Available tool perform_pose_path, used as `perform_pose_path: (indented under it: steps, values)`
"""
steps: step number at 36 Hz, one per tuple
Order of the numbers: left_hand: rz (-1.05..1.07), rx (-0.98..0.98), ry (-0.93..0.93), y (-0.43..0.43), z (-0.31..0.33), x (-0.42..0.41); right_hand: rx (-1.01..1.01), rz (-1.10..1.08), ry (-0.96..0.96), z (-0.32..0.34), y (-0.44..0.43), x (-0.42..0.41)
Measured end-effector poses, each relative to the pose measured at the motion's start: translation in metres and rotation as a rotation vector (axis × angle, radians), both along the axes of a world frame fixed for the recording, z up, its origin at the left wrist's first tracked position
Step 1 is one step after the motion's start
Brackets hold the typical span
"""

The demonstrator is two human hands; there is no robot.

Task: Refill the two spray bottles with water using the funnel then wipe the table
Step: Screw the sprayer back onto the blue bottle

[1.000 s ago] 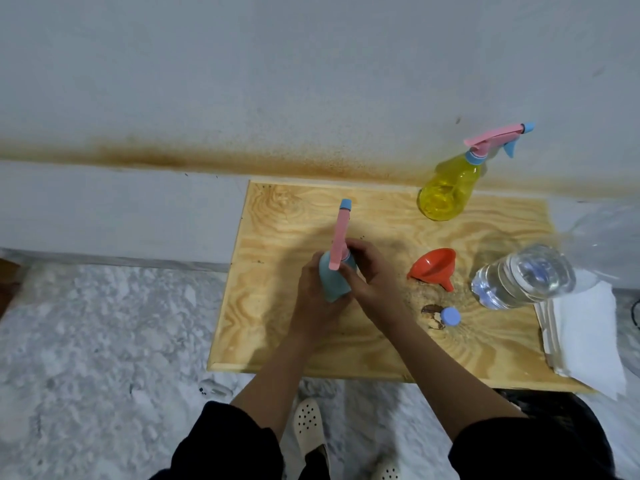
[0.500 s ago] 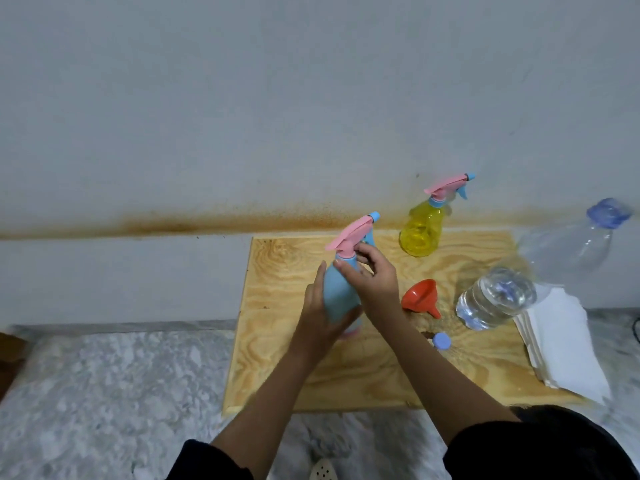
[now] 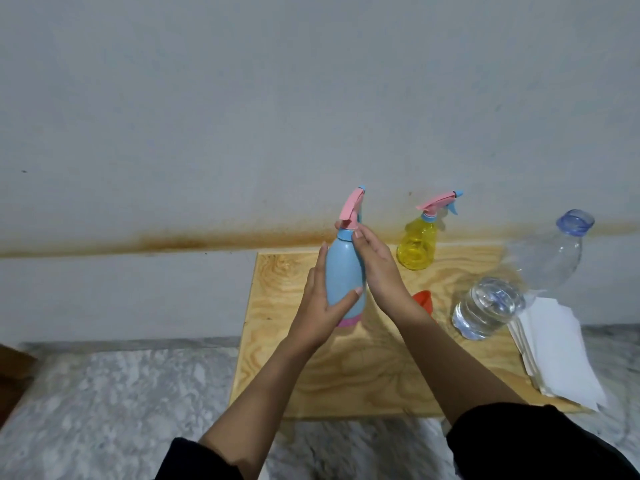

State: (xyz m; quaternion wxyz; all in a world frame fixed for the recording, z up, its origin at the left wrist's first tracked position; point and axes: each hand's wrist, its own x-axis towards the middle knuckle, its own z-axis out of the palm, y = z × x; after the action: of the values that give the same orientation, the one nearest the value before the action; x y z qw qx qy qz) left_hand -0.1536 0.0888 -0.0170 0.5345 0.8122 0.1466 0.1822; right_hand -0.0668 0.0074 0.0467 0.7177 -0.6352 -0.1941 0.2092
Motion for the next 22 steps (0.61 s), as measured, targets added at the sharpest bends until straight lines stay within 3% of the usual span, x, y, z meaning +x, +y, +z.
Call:
perform_pose_path:
  steps: [7,12,22]
  values:
    - [0.013,-0.002,-0.01,-0.003,0.009,0.0,0.069,-0.139,0.014,0.006,0.002,-0.006]
    - [0.038,0.021,-0.032,-0.002,0.014,0.003,0.102,-0.095,0.029,0.011,0.001,-0.01]
    - [0.029,0.056,-0.06,-0.004,0.026,0.004,0.072,-0.187,-0.154,0.02,0.002,-0.008]
